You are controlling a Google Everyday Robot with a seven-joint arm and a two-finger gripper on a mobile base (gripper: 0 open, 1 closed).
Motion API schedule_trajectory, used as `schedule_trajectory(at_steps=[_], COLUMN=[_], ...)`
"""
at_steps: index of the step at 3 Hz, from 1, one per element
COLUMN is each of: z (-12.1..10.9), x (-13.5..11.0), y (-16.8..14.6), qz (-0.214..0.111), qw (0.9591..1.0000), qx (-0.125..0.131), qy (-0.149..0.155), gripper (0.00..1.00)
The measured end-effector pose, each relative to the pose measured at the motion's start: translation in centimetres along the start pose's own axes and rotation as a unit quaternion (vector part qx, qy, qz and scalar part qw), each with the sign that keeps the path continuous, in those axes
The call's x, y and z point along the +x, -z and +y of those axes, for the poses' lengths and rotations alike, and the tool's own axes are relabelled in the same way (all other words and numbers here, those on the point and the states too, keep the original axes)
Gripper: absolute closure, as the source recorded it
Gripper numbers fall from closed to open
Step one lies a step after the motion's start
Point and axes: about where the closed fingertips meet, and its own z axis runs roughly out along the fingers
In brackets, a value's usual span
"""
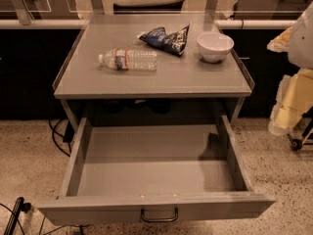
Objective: Place water bottle into top drawer
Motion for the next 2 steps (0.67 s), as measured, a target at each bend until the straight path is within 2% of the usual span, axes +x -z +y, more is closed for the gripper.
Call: schedule_trajectory(at_steps=[1,2], z=[-0.03,-0.54], x=[-0.01,-0.24], y=[-0.04,-0.80], qz=[0.001,0.023], qw=[1.0000,0.9996], qx=[0.000,-0.006], qy=[-0.001,-0.014], gripper=[0.00,0.00])
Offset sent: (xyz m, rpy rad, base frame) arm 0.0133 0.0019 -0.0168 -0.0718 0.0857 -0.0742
